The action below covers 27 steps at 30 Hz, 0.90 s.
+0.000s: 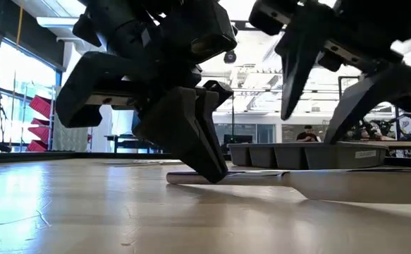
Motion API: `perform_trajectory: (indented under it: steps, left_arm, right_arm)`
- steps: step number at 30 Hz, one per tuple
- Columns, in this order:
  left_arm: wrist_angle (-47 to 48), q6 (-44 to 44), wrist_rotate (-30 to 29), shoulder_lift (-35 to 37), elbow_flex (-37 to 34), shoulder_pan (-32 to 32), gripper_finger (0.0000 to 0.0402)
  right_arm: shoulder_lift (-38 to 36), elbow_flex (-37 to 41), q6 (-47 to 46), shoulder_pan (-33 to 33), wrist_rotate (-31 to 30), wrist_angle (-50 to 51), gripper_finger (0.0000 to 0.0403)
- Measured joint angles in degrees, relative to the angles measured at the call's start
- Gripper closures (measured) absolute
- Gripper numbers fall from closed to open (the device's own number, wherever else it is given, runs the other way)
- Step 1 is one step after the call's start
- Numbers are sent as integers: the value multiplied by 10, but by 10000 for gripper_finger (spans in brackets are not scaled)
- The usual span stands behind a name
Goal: Sort silverware
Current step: Put the knife in the silverware tray
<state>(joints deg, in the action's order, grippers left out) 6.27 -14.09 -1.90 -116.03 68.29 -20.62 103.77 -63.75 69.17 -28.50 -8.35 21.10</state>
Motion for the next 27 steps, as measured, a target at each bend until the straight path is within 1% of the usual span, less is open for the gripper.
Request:
perform_trajectory:
  steps: [3,6,9,15,22,25,27]
  left_arm:
    - [-1,-1,1,0,0,0,401]
    - [-1,-5,2,0,0,1,401]
    - [-4,-6,4,0,0,5,401]
    - [-7,-11,19,0,0,12,401]
    - [-20,-13,34,-1,0,19,401]
    - [-18,-12,31,-1,0,20,401]
    - [-21,-12,28,-1,0,20,401]
  right_arm:
    - [14,0,74,6,4,-9,243]
    - [31,0,143,6,7,-50,253]
    - [42,0,172,6,13,-93,258]
    - [55,0,237,6,65,-102,259]
    - [88,-2,294,11,79,-104,265]
    - [95,-2,292,11,69,-105,288]
    - [96,-2,260,11,69,-105,318]
